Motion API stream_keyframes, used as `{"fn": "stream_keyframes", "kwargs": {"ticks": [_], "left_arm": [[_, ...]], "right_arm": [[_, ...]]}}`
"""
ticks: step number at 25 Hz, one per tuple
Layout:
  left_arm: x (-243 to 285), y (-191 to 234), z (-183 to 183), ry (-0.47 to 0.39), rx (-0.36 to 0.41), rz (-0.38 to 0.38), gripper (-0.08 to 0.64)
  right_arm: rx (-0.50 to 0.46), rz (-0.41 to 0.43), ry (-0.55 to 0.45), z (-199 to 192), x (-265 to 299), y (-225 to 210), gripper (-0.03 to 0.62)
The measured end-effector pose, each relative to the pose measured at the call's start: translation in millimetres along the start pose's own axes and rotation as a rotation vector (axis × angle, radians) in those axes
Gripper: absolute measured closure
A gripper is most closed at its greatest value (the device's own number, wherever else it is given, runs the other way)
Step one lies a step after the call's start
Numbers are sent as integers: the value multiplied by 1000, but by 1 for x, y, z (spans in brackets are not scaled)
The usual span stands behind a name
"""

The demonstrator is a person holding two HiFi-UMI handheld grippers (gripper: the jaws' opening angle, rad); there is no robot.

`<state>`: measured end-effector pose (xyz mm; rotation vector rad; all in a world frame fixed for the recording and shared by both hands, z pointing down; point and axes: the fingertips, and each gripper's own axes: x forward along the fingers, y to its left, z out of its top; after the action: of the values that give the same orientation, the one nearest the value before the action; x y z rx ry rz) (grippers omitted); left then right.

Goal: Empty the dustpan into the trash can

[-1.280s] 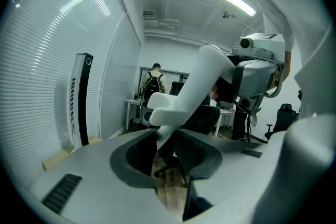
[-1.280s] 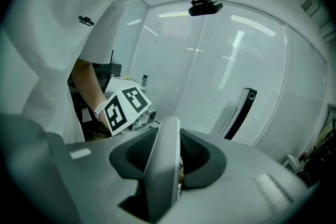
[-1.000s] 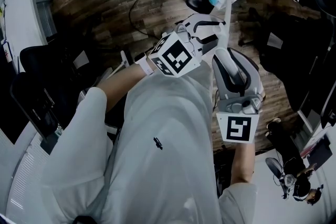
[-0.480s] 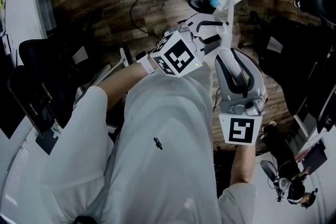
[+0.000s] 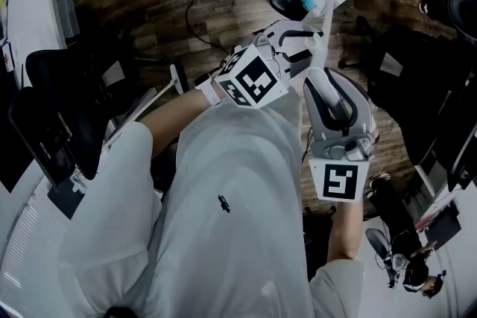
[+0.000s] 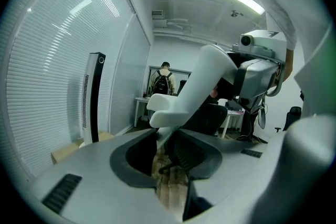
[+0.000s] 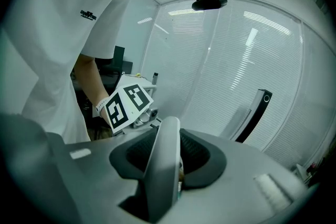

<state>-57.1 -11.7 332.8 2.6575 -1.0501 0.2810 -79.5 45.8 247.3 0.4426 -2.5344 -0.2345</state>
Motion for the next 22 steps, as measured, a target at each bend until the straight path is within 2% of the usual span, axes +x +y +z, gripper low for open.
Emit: {"fn": "stream_keyframes", "kwargs": {"ticks": [13,22], "left_arm": [[-13,6,-11,14,-25,44,453],[-15,2,0,-15,3,30,453]], "right_arm": [[-54,83,9,1,11,14,456],[-59,65,11,10,3,11,456]]}}
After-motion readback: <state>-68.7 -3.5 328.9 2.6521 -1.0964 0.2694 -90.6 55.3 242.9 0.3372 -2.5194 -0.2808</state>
